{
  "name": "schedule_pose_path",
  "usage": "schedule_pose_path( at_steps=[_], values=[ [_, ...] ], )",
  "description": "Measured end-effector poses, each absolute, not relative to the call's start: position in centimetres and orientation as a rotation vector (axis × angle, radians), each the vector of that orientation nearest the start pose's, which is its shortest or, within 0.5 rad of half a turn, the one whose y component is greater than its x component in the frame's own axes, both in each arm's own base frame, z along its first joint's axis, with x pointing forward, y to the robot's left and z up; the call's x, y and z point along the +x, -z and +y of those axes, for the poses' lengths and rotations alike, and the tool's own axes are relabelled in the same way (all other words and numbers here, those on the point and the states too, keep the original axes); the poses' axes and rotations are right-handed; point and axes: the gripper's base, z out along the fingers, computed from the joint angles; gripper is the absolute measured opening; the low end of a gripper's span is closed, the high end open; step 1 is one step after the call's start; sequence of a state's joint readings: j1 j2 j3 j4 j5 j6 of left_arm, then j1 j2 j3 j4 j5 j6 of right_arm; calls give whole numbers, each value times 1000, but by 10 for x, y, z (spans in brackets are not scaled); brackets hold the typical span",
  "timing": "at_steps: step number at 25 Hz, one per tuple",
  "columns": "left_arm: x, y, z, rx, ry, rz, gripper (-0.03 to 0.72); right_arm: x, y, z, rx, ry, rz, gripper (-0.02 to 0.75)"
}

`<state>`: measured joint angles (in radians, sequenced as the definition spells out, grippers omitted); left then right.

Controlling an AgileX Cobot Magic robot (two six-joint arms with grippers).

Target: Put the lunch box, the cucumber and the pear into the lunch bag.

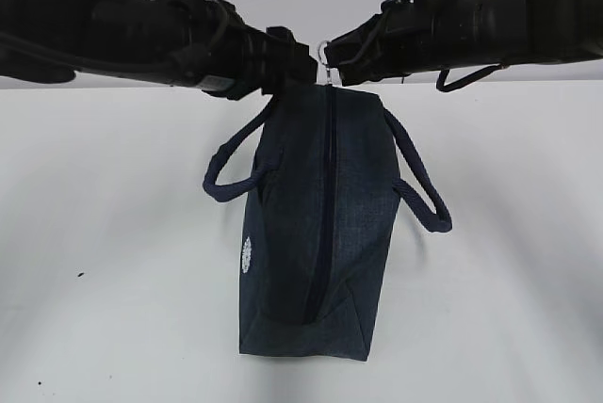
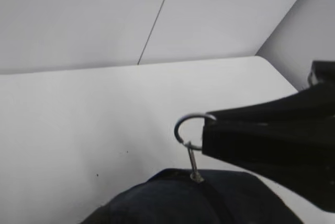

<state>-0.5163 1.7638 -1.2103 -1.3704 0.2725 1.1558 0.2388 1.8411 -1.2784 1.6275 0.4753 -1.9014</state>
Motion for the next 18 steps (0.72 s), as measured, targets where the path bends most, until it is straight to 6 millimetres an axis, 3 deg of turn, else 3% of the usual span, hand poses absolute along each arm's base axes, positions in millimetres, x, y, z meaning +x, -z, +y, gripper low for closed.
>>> schedule_pose_path(
  at_steps=[3,5,9,10,18],
  values=[
    [342,-237,-224,509,727,2147,427,397,-255,139,-784,-459,1833,6],
    [343,-234,-225,496,732,2161,372,397,-255,139,-781,-455,1835,6],
    [343,-234,-225,531,713,2159,88,398,-254,139,-776,-445,1840,6],
    [343,-233,-225,552,700,2157,50,398,-254,138,-775,-443,1841,6],
    [336,-243,-224,683,672,2121,15,400,-256,138,-772,-423,1835,6]
  ],
)
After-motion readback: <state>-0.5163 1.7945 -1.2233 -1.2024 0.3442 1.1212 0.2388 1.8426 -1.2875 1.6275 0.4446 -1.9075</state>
